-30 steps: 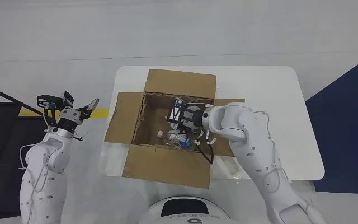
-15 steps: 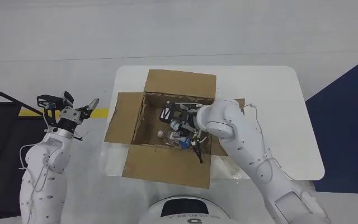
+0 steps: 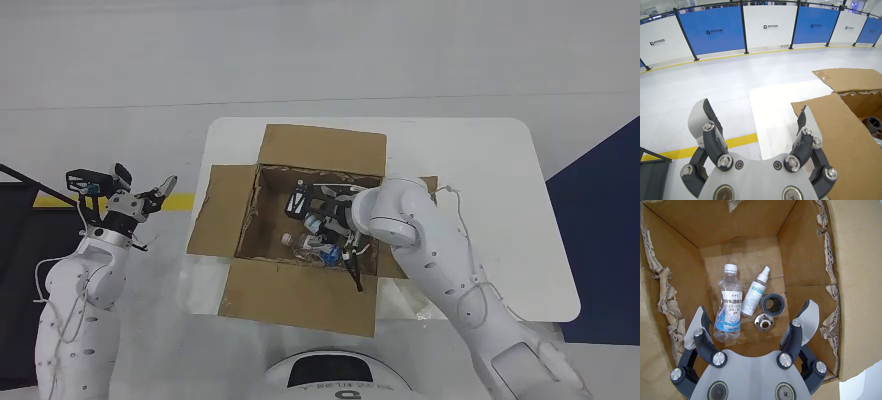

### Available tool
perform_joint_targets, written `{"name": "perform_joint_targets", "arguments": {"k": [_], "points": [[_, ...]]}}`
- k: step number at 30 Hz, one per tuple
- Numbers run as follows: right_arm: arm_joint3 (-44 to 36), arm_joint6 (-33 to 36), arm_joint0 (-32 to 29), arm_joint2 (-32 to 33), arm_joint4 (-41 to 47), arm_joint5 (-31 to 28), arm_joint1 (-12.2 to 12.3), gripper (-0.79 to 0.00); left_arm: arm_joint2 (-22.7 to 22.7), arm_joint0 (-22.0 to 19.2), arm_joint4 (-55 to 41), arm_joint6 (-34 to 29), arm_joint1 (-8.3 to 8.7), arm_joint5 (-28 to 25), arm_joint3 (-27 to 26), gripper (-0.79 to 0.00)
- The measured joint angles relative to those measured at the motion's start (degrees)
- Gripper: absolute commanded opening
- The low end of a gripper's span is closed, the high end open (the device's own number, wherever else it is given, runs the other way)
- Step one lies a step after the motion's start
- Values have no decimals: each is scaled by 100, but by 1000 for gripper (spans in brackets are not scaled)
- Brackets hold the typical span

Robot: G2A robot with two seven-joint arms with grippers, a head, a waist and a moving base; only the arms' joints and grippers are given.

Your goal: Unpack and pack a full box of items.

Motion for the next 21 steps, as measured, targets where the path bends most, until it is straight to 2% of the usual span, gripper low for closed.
{"name": "perform_joint_targets", "arguments": {"k": [10,14,21], "points": [[184,-214,-6,-218,132,82,-22,0,0,0,0,0,0,0,0,0],[289,117,115,-288,364,493,-40,0,0,0,0,0,0,0,0,0],[478,224,156,-147,644,997,-12,0,0,0,0,0,0,0,0,0]]}}
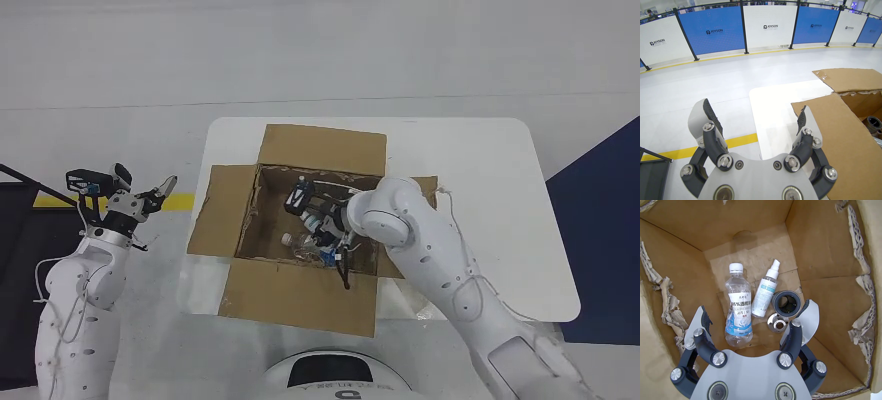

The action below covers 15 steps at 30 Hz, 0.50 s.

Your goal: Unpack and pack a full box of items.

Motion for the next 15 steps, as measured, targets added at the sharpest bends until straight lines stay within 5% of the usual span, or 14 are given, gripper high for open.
{"name": "perform_joint_targets", "arguments": {"k": [8,9,11,15], "points": [[538,-296,192,89,177,404,1,0,0,0,0,0,0,0,0,0],[567,-343,193,100,193,442,3,-15,0,0,0,0,0,0,0,0],[628,-414,188,142,251,514,12,-203,0,0,0,0,0,0,0,0],[763,-459,197,225,383,714,26,-225,0,0,0,0,0,0,0,0]]}}
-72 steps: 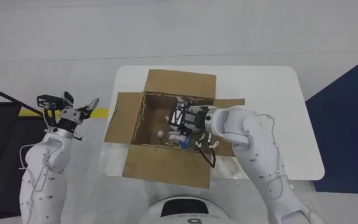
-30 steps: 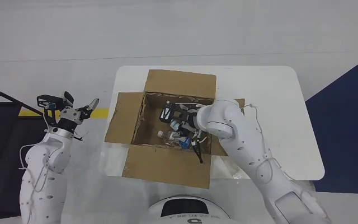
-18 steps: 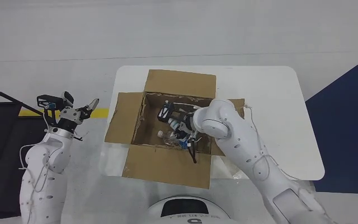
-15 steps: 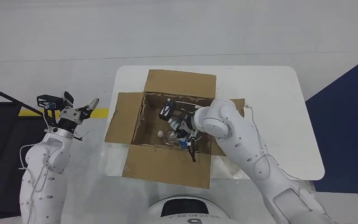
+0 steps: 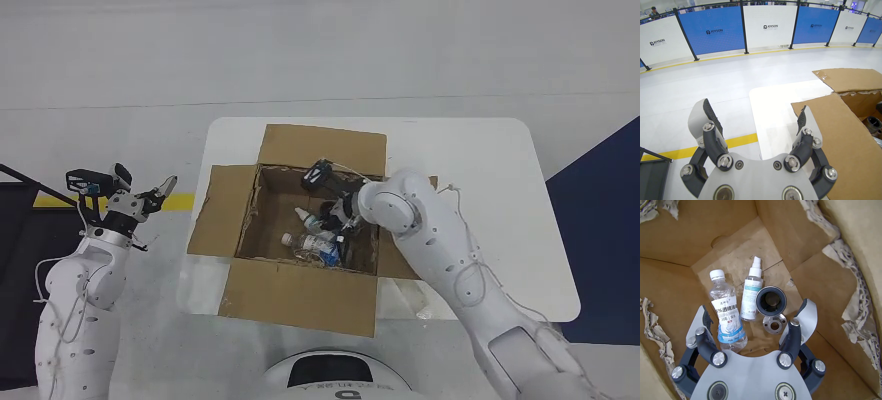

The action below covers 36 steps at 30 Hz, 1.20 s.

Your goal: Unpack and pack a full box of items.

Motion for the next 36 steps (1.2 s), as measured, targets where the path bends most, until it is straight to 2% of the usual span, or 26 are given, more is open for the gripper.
{"name": "perform_joint_targets", "arguments": {"k": [4,8,12,16,20,23,26,28,29,31,32,34,35,36], "points": [[233,47,117,-31,160,214,-20,-200,0,0,0,0,0,0,0,0],[600,117,383,-248,222,407,-87,-52,0,0,0,0,0,0,0,0],[978,94,652,-441,334,550,-166,-80,0,0,0,0,0,0,0,0],[1375,69,862,-621,522,499,-242,-52,0,0,0,0,0,0,0,0],[1915,60,1124,-810,713,447,-335,-108,0,0,0,0,0,0,0,0],[2183,-41,1259,-932,819,390,-399,-228,0,0,0,0,0,0,0,0],[2373,-107,1338,-1016,881,379,-442,-243,0,0,0,0,0,0,0,0],[2490,-103,1376,-1044,917,429,-461,-296,0,0,0,0,0,0,0,0],[2539,-92,1397,-1076,934,433,-474,-376,0,0,0,0,0,0,0,0],[2562,-97,1412,-1136,945,371,-494,-465,0,0,0,0,0,0,0,0],[2562,-108,1425,-1178,898,359,-502,-536,0,0,0,0,0,0,0,0],[2504,-151,1428,-1241,752,396,-506,-727,0,0,0,0,0,0,0,0],[2428,-177,1414,-1280,619,465,-504,-785,0,0,0,0,0,0,0,0],[2350,-185,1396,-1313,491,538,-499,-785,0,0,0,0,0,0,0,0]]}}
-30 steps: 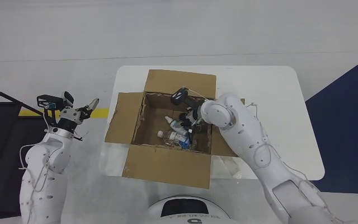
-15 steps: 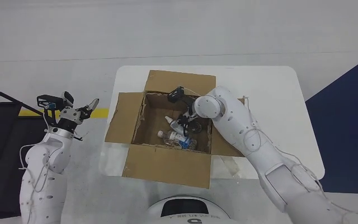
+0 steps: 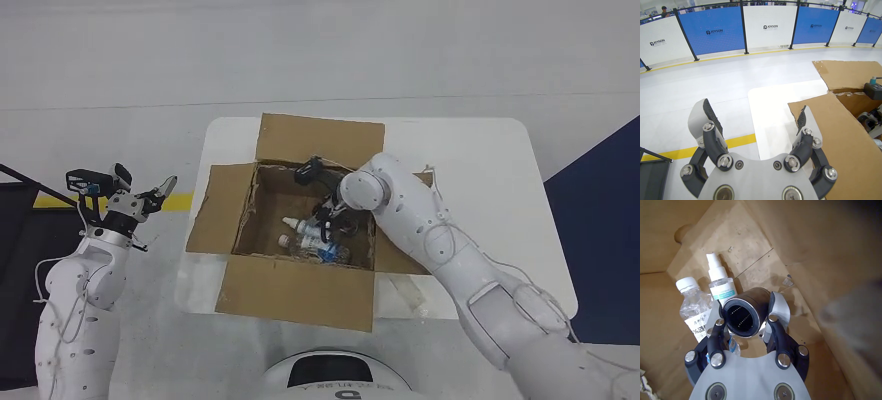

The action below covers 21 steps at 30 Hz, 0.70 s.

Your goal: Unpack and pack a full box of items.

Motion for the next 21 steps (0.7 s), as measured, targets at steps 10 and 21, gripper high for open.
{"name": "perform_joint_targets", "arguments": {"k": [10,21], "points": [[-1924,139,-861,81,-1565,822,275,-785,0,0,0,0,0,0,0,0],[-4727,-851,-2604,1309,-3084,904,774,-785,0,0,0,0,0,0,0,0]]}}
